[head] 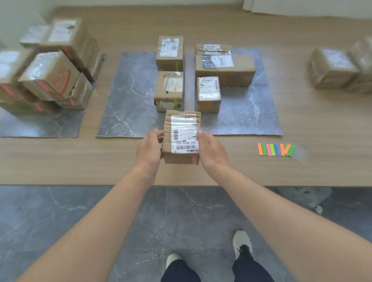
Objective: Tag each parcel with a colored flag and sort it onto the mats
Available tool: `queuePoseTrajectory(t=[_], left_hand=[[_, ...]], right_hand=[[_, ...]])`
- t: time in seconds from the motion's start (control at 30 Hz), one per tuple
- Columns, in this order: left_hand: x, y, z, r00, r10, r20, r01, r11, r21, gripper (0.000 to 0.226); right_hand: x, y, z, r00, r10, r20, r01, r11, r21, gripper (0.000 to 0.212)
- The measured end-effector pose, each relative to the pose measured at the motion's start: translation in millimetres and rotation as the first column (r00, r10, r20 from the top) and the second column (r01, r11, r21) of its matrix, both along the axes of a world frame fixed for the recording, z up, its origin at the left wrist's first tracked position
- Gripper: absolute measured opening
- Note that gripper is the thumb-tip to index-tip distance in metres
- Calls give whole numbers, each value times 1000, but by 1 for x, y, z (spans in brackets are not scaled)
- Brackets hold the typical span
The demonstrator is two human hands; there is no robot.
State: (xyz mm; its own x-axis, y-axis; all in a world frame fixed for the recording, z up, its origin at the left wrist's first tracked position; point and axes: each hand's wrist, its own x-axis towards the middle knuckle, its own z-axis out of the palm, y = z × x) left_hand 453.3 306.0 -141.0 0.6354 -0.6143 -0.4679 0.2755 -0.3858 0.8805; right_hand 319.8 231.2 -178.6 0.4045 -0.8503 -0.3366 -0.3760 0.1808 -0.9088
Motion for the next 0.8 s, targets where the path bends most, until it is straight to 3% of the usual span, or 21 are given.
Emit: queuePoseTrajectory(t=[0.13, 0.33, 0.47, 0.6, 0.8], left_hand=[[24, 10, 41, 1000, -20, 9, 21, 997, -71, 34], [61, 25, 109, 999, -40, 28, 44, 984, -175, 32], [82, 33, 150, 997, -44, 60, 55, 980, -191, 37], [102, 31, 185, 996, -42, 78, 56, 979, -196, 36], [133, 33, 213, 992, 57, 111, -29, 970, -242, 35]], right_hand=[[24, 10, 44, 1000, -7, -16, 5, 993, -114, 33], [64, 25, 116, 1000, -21, -15, 17, 971, -238, 49], [85, 22, 162, 1000, -5, -21, -1, 963, -270, 50], [109, 13, 196, 997, 51, -62, -68, 948, -309, 67], [149, -5, 224, 987, 159, -27, -159, 930, -330, 77]])
